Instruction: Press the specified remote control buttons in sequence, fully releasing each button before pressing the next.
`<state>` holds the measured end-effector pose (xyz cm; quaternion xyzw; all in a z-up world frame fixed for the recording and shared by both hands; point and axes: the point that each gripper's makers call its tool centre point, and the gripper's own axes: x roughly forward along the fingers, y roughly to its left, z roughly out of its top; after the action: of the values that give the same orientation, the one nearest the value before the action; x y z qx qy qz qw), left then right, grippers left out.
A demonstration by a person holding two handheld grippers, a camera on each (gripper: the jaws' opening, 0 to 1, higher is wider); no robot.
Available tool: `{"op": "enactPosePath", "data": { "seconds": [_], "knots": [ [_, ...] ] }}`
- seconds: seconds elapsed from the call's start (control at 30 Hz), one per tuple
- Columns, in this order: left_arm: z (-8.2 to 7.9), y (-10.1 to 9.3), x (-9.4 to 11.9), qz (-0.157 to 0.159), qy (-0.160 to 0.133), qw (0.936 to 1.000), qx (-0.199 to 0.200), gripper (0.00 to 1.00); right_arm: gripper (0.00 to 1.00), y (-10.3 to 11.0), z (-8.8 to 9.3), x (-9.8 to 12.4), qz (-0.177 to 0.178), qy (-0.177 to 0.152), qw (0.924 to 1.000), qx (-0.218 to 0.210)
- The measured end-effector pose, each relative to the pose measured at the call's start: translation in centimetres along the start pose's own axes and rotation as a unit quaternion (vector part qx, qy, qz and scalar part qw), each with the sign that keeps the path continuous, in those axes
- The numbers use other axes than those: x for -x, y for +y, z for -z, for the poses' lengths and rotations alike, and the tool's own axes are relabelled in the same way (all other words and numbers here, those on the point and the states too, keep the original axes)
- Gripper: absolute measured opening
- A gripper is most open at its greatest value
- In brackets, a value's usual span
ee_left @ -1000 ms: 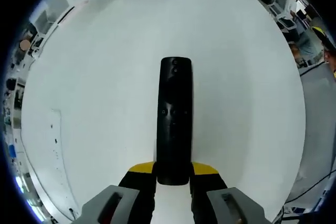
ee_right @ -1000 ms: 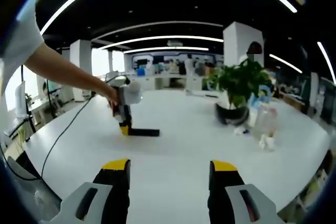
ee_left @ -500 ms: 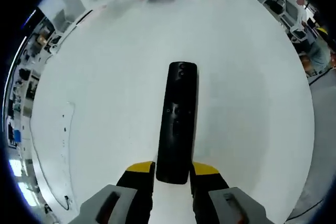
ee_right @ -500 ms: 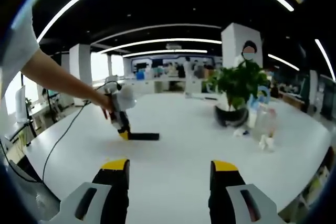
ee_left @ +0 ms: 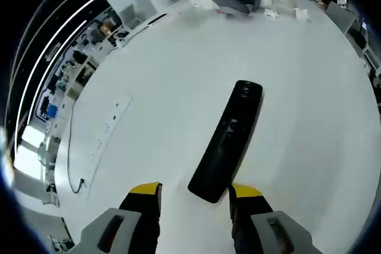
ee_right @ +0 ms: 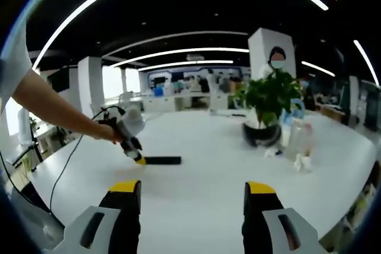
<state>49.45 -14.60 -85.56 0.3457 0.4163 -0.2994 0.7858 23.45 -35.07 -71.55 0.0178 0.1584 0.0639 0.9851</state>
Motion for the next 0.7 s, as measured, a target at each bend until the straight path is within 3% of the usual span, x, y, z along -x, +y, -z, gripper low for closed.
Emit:
{"op": "enactPosePath", "data": {
  "seconds": [0.07, 0.17, 0.33, 0.4, 0.53, 0.6, 0.7],
  "knots": [
    [0.2, -0.2, 0.1, -0.005, -0.008, 0.9995, 0.03, 0.58, 0.69, 0.0, -0.1, 0.0, -0.001, -0.003, 1.0, 0.0],
    [0.0, -0.4, 0.8, -0.013, -0.04, 0.9969, 0.066, 0.58, 0.69, 0.2, -0.3, 0.0, -0.003, -0.008, 0.9999, 0.005],
    [-0.5, -1.6, 1.9, 0.004, -0.074, 0.9892, 0.126, 0.62, 0.72, -0.2, -0.5, -0.1, 0.001, -0.013, 0.9999, 0.005],
    [-1.0, -1.7, 2.6, -0.004, -0.102, 0.985, 0.139, 0.67, 0.74, -0.2, -0.7, -0.1, 0.0, -0.016, 0.9999, 0.004],
    [-0.8, -1.3, 4.0, -0.035, -0.127, 0.9822, 0.134, 0.65, 0.79, -0.1, -0.9, -0.2, 0.001, -0.021, 0.9997, 0.013],
    [-1.1, -1.1, 4.8, -0.048, -0.151, 0.9778, 0.138, 0.66, 0.82, -0.2, -0.9, -0.3, 0.002, -0.021, 0.9997, 0.016],
    [-1.9, -1.4, 7.0, -0.052, -0.205, 0.9648, 0.157, 0.7, 0.87, -0.3, -1.3, -0.2, 0.008, -0.03, 0.9993, 0.021]
  ]
}}
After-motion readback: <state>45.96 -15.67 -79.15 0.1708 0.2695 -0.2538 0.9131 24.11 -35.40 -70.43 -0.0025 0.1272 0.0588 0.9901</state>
